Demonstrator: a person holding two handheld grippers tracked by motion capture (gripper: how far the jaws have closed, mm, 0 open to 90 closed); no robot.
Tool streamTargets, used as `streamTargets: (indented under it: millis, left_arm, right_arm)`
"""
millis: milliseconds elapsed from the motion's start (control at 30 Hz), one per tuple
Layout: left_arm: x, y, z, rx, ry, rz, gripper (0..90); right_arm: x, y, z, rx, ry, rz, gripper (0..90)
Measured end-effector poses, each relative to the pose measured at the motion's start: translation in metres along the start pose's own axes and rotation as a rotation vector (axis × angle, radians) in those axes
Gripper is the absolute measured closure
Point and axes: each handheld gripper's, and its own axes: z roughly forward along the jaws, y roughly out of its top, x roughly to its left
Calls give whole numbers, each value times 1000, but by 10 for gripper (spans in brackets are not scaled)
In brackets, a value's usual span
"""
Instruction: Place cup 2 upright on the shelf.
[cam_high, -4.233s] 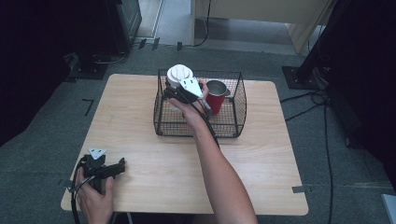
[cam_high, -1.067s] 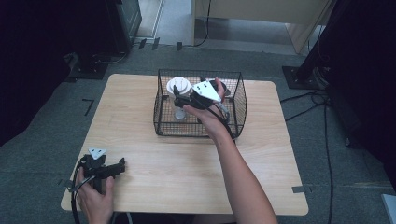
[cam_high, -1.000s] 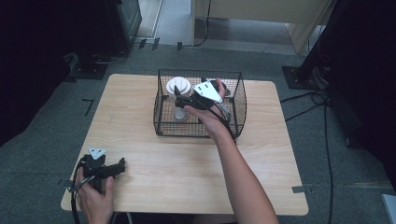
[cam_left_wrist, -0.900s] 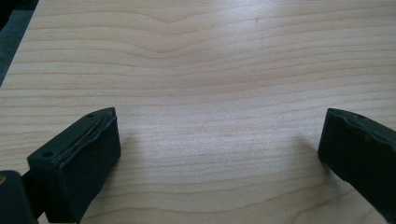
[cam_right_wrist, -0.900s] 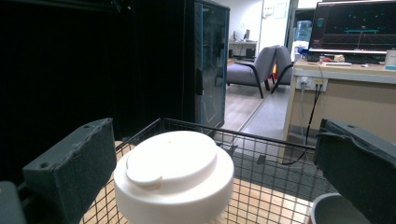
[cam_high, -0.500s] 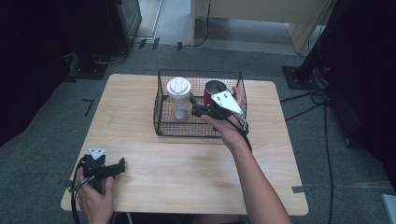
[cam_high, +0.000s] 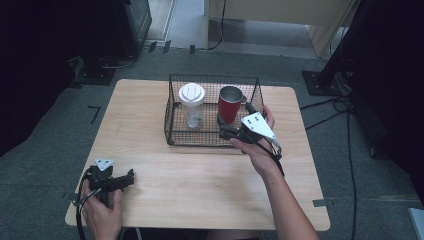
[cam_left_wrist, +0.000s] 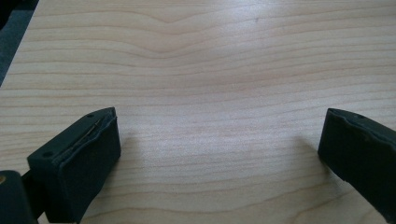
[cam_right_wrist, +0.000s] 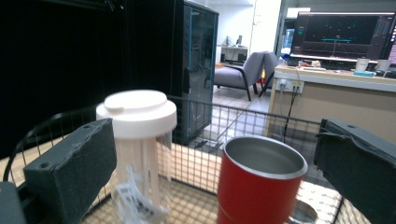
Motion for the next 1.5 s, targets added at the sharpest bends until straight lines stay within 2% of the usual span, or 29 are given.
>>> streamTargets:
  millis: [333,600,800,1033,1067,1133,1500]
  left_arm:
    - [0,0,0,-2,0,-2,0]
    - [0,0,0,-1,0,-1,0]
    - [0,0,0,-1,0,-1,0]
    - [0,0,0,0,0,1,0]
    - [0,0,0,-1,0,0,0]
    - [0,0,0,-1,0,0,0]
    - [0,0,0,0,0,0,0]
  right_arm:
    - [-7,-18,-30,19,-2,2,0]
    - [-14,-31,-52,24,-11,22,0]
    - [-22,-41,-67,30,-28,36,0]
    - [-34,-55,-88,54,-68,44,0]
    - [-38,-60,-96,55,-81,54,0]
    - [-40,-61,-98,55,-86,55,0]
    - [-63,-90,-139,154,-150,50,0]
